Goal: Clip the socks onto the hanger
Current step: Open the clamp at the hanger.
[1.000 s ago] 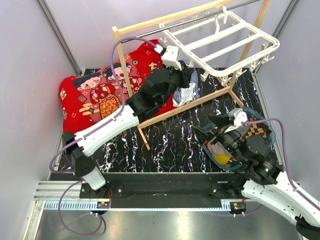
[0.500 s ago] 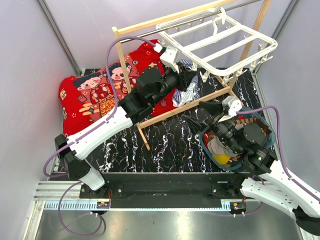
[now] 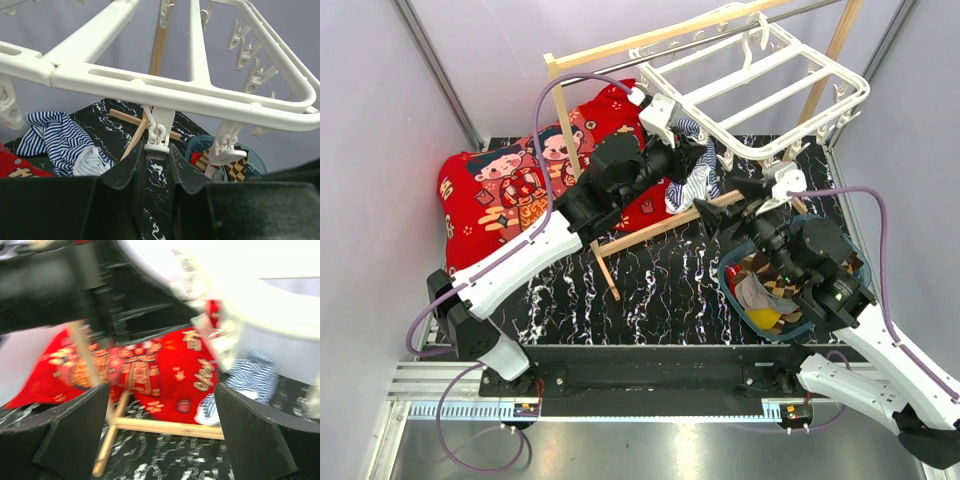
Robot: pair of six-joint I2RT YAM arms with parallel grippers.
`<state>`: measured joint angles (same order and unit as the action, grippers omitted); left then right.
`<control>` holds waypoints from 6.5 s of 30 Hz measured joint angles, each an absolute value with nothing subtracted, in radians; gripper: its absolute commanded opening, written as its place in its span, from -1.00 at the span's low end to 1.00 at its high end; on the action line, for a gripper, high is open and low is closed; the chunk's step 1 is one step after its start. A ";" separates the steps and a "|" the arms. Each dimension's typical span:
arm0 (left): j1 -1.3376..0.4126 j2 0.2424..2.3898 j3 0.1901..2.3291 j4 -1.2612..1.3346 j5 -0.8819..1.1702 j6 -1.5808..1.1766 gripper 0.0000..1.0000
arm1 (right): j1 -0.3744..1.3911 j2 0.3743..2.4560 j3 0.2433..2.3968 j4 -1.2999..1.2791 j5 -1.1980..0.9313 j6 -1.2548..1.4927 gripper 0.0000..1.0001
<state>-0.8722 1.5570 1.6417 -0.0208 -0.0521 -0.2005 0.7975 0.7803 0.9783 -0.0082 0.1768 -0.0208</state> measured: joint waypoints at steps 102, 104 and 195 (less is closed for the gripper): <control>-0.898 1.474 1.679 -0.245 -0.116 -0.389 0.20 | 0.450 1.053 0.971 0.376 -0.349 0.097 -0.74; -0.909 1.491 1.688 -0.256 -0.162 -0.387 0.16 | 0.450 1.055 0.971 0.369 -0.348 0.094 -0.74; -0.862 1.477 1.562 0.101 0.222 -0.396 -0.25 | 0.206 1.100 0.757 1.082 -0.673 0.897 -0.99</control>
